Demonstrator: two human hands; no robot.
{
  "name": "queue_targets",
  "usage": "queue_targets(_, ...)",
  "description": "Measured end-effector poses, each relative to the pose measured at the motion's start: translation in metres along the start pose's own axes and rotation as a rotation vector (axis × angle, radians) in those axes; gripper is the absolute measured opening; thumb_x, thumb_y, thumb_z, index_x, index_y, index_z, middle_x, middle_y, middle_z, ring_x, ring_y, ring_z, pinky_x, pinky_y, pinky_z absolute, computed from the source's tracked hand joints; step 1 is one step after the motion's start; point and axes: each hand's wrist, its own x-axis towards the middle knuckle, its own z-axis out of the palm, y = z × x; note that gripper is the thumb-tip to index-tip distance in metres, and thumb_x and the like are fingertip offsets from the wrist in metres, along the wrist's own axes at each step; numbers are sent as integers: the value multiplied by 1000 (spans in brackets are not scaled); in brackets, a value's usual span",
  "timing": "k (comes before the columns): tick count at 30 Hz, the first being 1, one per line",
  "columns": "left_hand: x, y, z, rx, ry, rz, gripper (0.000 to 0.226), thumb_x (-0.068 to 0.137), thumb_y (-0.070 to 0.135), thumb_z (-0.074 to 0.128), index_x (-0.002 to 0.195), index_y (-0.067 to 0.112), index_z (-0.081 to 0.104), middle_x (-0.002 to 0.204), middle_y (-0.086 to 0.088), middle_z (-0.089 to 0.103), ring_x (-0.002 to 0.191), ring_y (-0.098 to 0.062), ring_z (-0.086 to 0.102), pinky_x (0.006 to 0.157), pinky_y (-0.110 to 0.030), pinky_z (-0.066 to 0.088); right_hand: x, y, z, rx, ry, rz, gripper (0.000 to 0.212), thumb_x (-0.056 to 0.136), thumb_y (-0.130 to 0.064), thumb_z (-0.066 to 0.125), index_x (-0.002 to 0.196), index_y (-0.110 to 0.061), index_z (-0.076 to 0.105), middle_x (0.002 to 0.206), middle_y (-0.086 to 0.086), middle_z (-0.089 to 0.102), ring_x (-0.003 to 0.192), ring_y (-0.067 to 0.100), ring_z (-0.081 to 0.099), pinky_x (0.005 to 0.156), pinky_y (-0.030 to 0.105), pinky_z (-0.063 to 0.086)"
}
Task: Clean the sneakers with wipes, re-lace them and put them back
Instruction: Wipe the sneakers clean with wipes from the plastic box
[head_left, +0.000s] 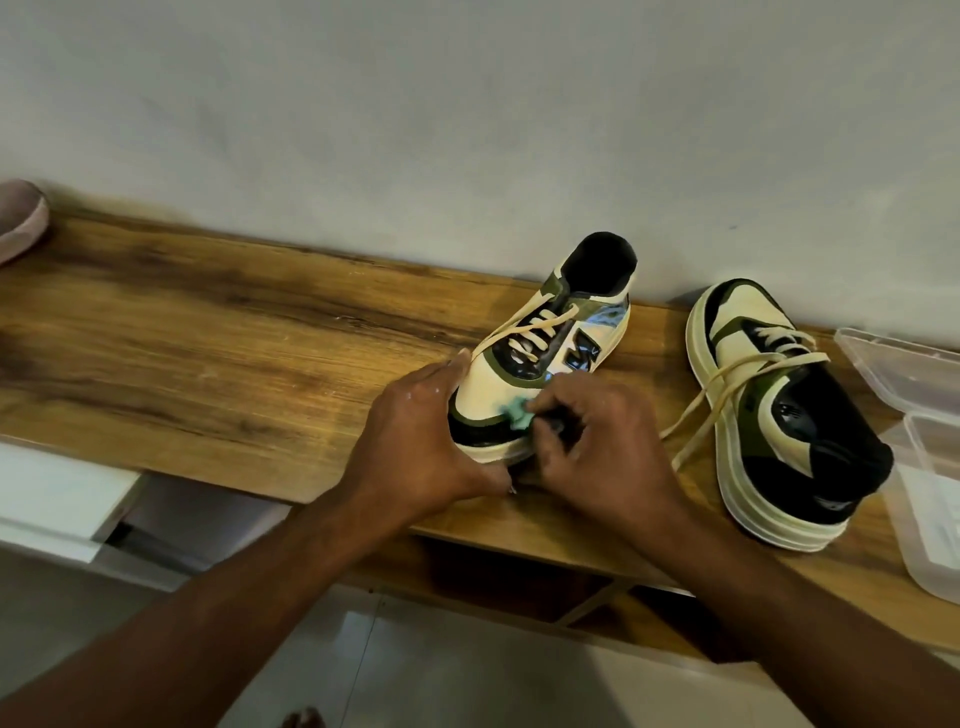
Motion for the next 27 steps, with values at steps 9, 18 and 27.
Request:
queue_targets(9, 6, -4, -1, -43, -34, 12, 122, 42, 60, 86, 151, 16, 55, 140, 6, 66, 125, -9, 63, 103, -35, 55, -3, -8, 11, 42, 14, -7, 22, 75, 2, 79, 87, -15, 72, 88, -4, 70, 80, 7, 64, 70, 25, 56)
queue_targets(18, 9, -12, -5, -39, -73, 37, 131, 40, 67, 88, 155, 19, 49, 145, 7, 63, 130, -7, 59, 106, -37, 54, 9, 9, 2, -7, 48, 8, 17, 75, -2, 79, 86, -14, 72, 83, -4, 69, 74, 9, 64, 65, 35, 59)
queue_targets(27, 9, -12, -5, -90, -71, 57, 119, 49, 55, 84, 154, 12, 50, 146, 0, 63, 132, -9, 58, 110, -32, 50, -4, -25, 23, 13, -150, -230, 13, 81, -3, 78, 91, -10, 73, 92, 1, 65, 80, 15, 61, 64, 35, 53)
